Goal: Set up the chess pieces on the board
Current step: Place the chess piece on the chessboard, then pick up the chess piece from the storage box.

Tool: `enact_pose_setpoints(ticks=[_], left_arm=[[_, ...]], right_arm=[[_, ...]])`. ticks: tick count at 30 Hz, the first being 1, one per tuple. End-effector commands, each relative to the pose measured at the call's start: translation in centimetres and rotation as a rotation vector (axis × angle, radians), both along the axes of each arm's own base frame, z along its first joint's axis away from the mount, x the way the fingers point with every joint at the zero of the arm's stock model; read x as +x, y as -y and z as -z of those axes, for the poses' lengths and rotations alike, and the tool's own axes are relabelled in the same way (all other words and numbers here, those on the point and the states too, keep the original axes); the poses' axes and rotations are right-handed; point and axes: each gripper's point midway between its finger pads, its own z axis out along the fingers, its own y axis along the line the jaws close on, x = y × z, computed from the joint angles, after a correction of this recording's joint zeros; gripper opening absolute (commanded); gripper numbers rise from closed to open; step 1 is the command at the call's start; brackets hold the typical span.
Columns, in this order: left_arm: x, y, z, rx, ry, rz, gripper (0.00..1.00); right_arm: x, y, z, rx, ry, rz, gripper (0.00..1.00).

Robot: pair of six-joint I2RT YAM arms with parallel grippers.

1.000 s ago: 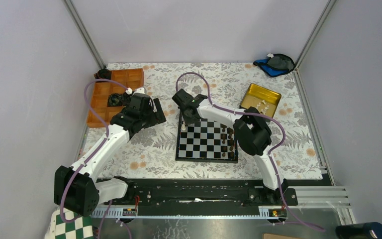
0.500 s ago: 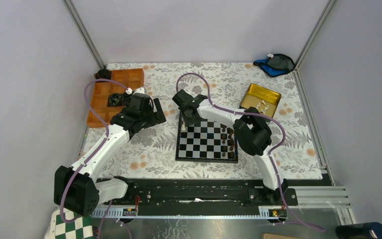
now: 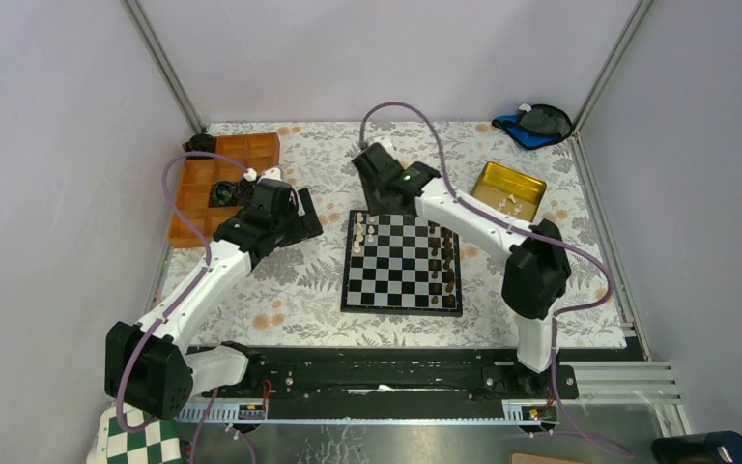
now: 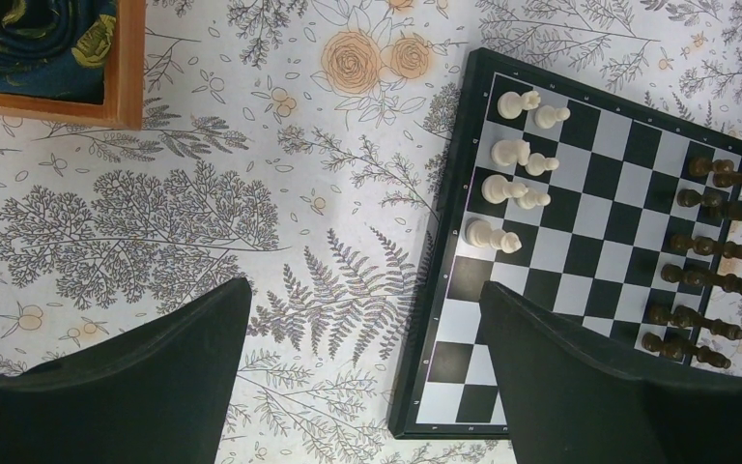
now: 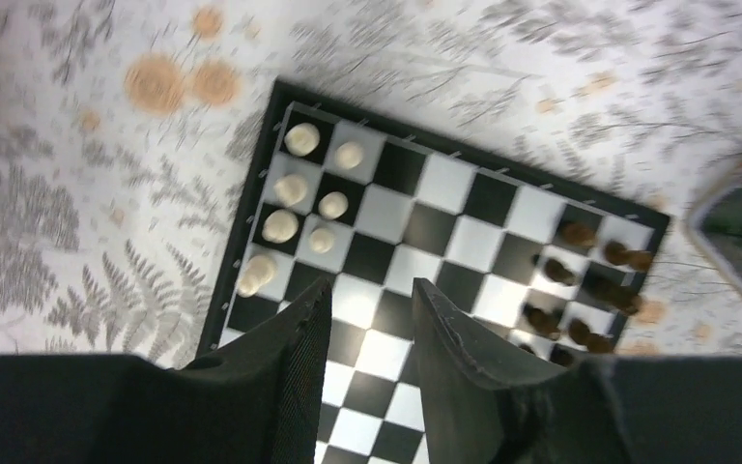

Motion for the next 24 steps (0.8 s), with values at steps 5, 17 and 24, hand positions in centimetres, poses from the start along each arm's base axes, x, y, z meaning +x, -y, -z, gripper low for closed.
enact_pose_setpoints(ticks=[5,17,24], left_arm=[[1.7,0.7,-2.2,-0.007,0.082,0.026,0.98],[2.3,0.9,-1.9,0.004,0.071,0.035,0.99],[2.6,1.1,-1.3,0.002,0.054,0.032,0.99]], right_arm=[[6.9,14.0,-5.9,-0.005,0.171,0.385,0.46],[10.4,31.1,-1.2,-0.05,0.145,0.746,0.46],[11.6,34.9,2.2,-0.061,0.068,0.755,0.42]])
